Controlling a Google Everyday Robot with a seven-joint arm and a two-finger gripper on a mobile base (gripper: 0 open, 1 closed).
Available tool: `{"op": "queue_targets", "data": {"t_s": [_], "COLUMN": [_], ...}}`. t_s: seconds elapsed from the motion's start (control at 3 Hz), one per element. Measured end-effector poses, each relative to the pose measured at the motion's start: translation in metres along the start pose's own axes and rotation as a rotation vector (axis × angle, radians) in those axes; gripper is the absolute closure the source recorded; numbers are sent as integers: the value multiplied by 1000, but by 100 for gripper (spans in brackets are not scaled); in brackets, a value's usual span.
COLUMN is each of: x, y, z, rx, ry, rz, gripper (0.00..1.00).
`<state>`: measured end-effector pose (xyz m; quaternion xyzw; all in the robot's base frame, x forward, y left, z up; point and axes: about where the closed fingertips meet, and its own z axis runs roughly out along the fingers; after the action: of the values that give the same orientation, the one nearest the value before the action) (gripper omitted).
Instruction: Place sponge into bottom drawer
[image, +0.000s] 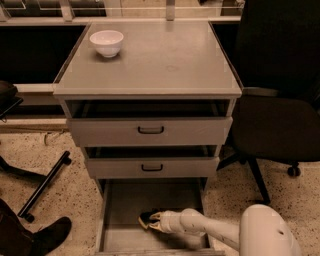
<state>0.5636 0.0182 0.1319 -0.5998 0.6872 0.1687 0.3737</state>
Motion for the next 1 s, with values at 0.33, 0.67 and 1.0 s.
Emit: {"op": "queue_targets", "data": {"t_s": [0.33, 0.67, 1.0], "x": [0, 0, 0], "y": [0, 0, 0], "z": [0, 0, 0], "rx": [0, 0, 0], "ry": [0, 0, 0], "rz": [0, 0, 0], "gripper": [35, 12, 0]}}
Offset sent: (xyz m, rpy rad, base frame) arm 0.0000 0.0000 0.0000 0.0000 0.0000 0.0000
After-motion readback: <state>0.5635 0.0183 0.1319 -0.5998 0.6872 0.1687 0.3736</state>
